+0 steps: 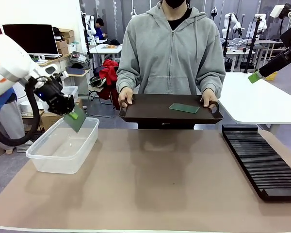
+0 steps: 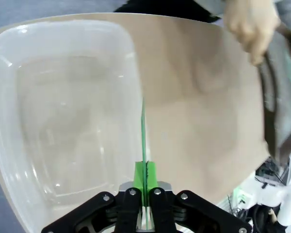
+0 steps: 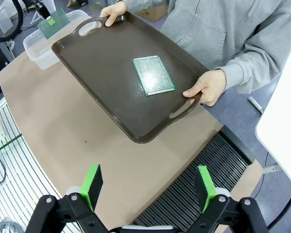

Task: Sort PCBs into racks and boxes based on the side picked up.
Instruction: If the short side of the Blank PCB is picked up, insert it into the PCB Rack ; if the long side is picked up, place it in the Organizing box.

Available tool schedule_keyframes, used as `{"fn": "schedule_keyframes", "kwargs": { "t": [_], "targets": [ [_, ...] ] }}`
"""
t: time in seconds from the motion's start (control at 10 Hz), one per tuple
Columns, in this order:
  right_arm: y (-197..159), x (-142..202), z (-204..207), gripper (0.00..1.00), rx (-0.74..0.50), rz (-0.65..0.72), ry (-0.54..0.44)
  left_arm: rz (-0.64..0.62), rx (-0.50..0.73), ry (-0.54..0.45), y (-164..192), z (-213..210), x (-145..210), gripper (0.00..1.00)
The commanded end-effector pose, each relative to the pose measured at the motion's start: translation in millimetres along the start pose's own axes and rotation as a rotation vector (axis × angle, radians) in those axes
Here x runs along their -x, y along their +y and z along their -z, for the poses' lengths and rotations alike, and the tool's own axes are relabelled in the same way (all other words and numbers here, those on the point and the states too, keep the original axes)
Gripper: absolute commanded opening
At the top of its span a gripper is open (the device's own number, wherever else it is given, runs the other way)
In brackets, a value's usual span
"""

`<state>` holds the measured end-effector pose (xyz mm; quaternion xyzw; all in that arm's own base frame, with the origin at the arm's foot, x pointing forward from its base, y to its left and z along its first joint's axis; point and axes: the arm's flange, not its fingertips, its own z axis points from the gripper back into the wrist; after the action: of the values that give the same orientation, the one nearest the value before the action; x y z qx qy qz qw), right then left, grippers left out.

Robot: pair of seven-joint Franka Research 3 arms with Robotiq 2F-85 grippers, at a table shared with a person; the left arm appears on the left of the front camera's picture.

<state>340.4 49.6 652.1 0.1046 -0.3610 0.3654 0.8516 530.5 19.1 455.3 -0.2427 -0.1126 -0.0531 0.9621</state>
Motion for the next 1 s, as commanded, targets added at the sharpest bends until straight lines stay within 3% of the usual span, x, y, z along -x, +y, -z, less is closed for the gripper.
{"fn": "schedule_keyframes", "kwargs": {
  "t": [0.0, 0.6, 0.9],
  "targets": [
    [0, 1, 1, 1.00, -0.001, 0.002, 0.001, -0.038, -0.065, -0.013, 11, 22, 5, 0.03],
    [0, 1, 1, 1.00, -0.001, 0.002, 0.001, -0.015, -0.090, 0.058, 52, 84, 0, 0.03],
    [0, 1, 1, 1.00, -0.001, 0.002, 0.001, -0.022, -0.115, 0.096, 60, 92, -2, 0.03]
  ]
}}
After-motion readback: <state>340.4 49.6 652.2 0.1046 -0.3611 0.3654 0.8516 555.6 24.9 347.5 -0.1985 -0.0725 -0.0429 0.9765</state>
